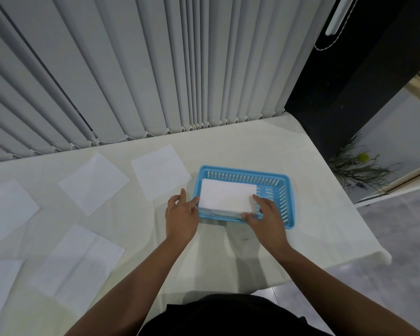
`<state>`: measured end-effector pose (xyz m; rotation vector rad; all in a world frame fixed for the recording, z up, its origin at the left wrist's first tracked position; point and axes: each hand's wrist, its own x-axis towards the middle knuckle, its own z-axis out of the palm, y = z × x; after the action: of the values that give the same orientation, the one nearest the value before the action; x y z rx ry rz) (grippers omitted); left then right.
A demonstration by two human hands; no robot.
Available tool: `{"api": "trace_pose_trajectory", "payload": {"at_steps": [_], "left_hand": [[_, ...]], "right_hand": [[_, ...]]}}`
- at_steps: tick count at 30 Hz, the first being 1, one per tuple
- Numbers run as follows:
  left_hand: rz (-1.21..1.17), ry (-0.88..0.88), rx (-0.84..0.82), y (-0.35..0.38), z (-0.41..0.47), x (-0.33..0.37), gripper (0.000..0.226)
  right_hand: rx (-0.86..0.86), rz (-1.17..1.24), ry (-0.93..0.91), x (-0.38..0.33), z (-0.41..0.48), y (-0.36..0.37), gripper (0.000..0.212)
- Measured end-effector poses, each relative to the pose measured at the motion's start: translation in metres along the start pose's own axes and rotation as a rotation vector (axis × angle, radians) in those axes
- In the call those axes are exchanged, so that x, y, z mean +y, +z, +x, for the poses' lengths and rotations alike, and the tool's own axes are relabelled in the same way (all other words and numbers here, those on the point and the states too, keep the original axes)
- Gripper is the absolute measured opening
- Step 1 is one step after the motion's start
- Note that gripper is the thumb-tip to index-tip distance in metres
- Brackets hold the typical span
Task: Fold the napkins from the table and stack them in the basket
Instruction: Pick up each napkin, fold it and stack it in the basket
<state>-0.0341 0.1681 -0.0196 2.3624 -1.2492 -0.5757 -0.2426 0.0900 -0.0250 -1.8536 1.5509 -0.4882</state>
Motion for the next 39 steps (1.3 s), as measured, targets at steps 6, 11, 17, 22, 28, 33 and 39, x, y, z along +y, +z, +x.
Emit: {"api": "trace_pose_trajectory", "payload": {"at_steps": [6,11,17,22,28,33,39], "left_hand": [[0.03,0.084,0.031,-0.004,-0.003,0.006,0.045],[0.195,0.285,-0.067,0.001,0.003,0.021,0.055],[0.506,0.392,-0.193,0.014,0.027,0.022,0.062],[0.548,0.43,-0.208,0.015,0.03,0.017,0.081],[0.558,0.334,-0.24,0.014,0.027,0.022,0.083],[0.444,0.322,-0.203,0.011,0.027,0.014,0.091],[0.26,0.288,-0.091,0.001,0.023,0.006,0.09]], "right_hand": [[0.0,-0.088,-0.054,-0.002,-0.003,-0.002,0.057],[0.022,-0.338,-0.174,-0.005,0.001,-0.002,0.068],[-0.177,-0.674,-0.292,-0.016,0.023,0.003,0.099],[-0.26,-0.754,-0.272,-0.002,0.026,0.007,0.092],[-0.26,-0.726,-0.262,-0.001,0.026,0.008,0.101],[-0.205,-0.644,-0.229,0.002,0.024,-0.003,0.108],[-0.14,-0.512,-0.201,-0.002,0.021,-0.017,0.112]]}}
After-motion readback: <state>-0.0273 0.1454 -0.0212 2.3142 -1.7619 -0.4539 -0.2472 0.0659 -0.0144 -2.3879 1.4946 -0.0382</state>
